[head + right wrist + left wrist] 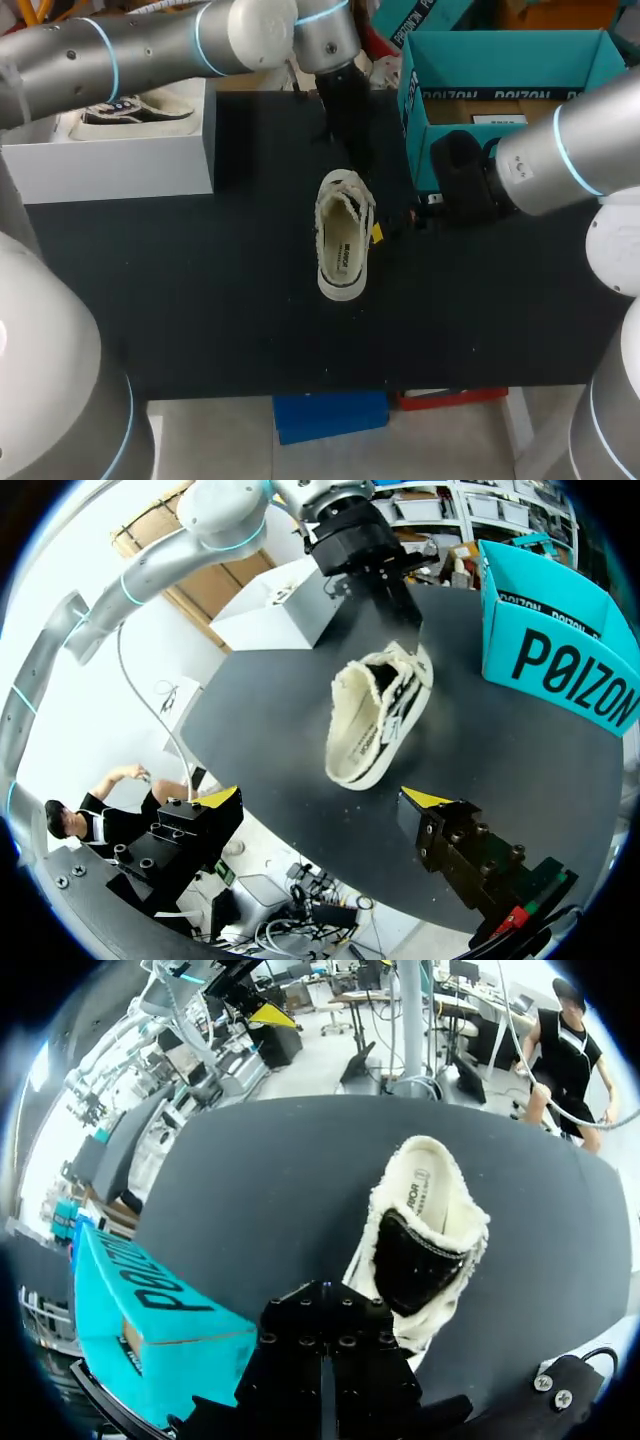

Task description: Take the shoe out of the shoebox, open the shoe tongue, remove and reinsert the insole, then place the shoe into the shoebox

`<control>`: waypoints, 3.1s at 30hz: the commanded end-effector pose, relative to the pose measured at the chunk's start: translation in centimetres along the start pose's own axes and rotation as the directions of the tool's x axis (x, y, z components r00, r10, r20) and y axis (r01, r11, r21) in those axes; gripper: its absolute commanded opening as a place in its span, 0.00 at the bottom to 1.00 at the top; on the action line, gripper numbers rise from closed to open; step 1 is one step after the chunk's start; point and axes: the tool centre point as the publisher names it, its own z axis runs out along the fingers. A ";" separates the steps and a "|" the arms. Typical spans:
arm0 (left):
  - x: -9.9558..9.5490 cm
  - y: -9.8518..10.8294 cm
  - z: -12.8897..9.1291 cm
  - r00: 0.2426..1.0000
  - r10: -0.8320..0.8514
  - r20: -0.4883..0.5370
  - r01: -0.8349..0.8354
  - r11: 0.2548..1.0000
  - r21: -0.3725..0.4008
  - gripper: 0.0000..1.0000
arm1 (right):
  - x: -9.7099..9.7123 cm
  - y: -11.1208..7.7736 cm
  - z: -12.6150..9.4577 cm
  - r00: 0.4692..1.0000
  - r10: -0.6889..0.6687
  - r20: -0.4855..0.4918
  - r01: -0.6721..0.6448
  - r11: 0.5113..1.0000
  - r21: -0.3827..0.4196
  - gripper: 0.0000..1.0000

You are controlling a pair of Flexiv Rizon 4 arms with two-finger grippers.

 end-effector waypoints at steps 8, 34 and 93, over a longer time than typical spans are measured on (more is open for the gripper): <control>6.0 -0.1 -2.5 0.989 0.146 0.037 -0.123 0.928 -0.352 0.00 | 0.1 0.0 0.1 1.000 0.001 0.003 -0.001 1.000 0.001 1.00; 7.5 -2.6 0.8 0.993 0.108 0.046 -0.096 0.971 -0.219 0.00 | 0.1 0.0 0.1 1.000 0.001 0.003 -0.001 1.000 0.001 1.00; 21.7 -8.2 -8.1 0.426 -0.858 0.287 0.818 0.501 0.282 1.00 | 0.1 0.0 0.1 1.000 0.001 0.003 -0.001 1.000 0.001 1.00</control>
